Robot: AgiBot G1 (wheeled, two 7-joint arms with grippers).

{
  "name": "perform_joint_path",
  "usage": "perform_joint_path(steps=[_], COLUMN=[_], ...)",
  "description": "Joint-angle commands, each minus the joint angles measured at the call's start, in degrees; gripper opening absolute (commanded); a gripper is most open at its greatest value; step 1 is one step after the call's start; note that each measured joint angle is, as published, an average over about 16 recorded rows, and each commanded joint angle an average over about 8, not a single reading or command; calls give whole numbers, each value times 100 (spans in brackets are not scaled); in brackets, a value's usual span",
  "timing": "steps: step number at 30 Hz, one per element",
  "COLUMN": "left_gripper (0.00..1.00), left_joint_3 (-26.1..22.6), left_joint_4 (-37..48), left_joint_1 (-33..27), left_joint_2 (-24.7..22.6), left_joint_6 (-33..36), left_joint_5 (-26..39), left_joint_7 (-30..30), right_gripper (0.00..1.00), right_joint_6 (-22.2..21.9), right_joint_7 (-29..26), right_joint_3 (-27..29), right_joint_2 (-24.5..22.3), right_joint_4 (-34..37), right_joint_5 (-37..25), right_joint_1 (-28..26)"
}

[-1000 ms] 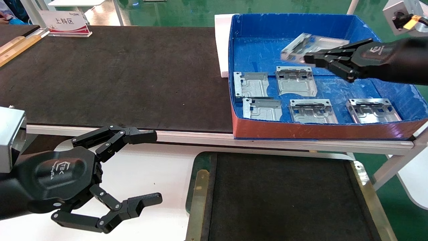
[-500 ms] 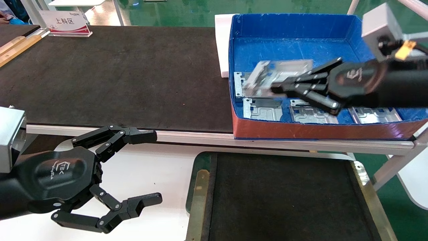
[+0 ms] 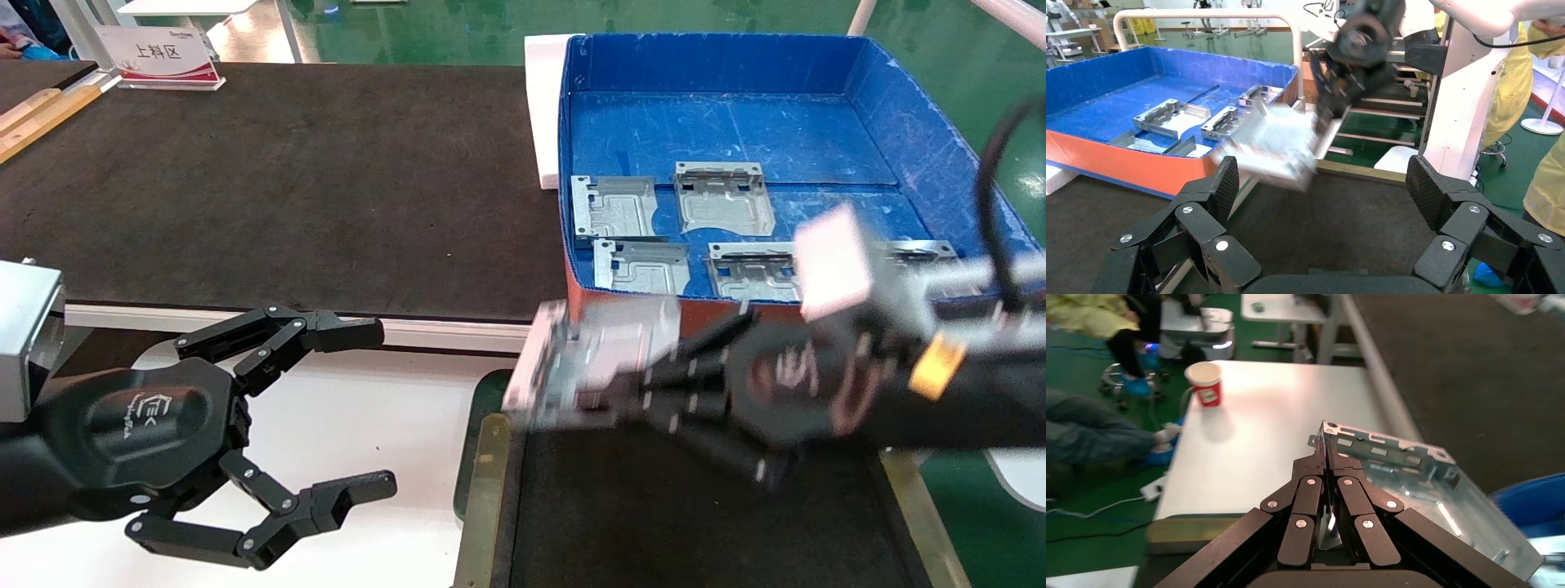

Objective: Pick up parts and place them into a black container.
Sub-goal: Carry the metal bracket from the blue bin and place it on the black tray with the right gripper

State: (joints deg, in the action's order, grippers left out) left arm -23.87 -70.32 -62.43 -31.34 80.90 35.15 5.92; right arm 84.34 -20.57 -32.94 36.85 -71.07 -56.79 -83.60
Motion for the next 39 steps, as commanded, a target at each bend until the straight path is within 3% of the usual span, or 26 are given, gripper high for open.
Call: perform_joint_path(steps=[1,12,20,27,39], left_gripper=[100,100,100,100,100], left_joint_3=[0,0,0,0,0], left_joint_4=[0,0,0,0,0], left_joint_1=[0,0,0,0,0], left_joint_2=[0,0,0,0,0], left_joint_6=[0,0,0,0,0], left_joint_5=[0,0,0,0,0], left_joint_7=[0,0,0,0,0], right_gripper=[0,0,0,0,0], right_joint_6=[-121,-598,-996,-1130,-993], right_joint_7=[-73,530,1131,1656,2659], right_joint_3=[-12,-351,-585,-742,-957], right_joint_2=[-82,-76,151,589,1624], right_joint_4=[-328,-526,-213,505,2253], right_joint_5=[60,-379,-949,-1406,-1948], right_joint_1=[268,1494,1978,1842,971])
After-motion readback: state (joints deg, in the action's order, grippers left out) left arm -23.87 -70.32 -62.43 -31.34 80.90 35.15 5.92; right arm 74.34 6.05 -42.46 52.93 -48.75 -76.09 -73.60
